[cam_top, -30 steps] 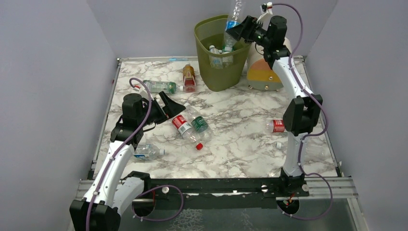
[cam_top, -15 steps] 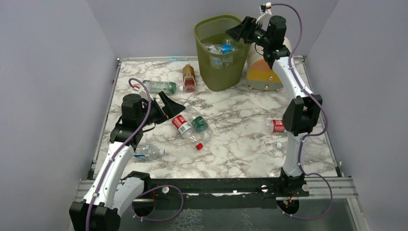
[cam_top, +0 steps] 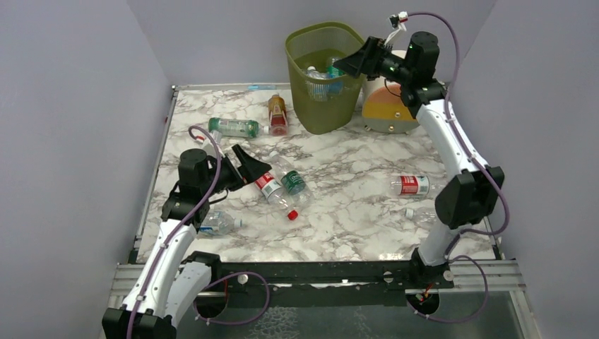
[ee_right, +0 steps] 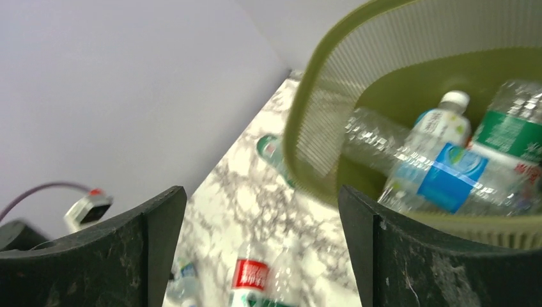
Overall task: Put the plastic bottles in the bin
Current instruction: Pick up the plastic bottle at the center of the board.
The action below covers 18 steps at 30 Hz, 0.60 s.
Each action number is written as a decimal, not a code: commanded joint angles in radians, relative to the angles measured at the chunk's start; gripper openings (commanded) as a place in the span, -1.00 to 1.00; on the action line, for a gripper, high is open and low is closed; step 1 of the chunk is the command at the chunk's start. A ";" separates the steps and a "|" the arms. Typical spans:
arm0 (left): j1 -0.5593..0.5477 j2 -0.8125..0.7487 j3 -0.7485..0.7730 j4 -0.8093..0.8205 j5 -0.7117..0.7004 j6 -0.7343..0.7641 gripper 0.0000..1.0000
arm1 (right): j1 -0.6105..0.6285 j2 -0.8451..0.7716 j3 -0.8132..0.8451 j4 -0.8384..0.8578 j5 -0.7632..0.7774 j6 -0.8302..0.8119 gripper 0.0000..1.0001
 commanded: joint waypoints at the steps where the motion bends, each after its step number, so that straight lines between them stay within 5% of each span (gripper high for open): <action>1: 0.004 -0.014 -0.054 0.043 0.037 -0.015 0.98 | 0.022 -0.155 -0.156 -0.009 -0.087 -0.022 0.85; 4: 0.004 -0.005 -0.069 0.065 0.047 -0.009 0.98 | 0.026 -0.230 -0.272 0.004 -0.090 -0.019 1.00; 18: 0.004 0.044 -0.074 0.127 0.027 -0.008 0.98 | 0.060 -0.302 -0.502 0.049 -0.086 0.013 1.00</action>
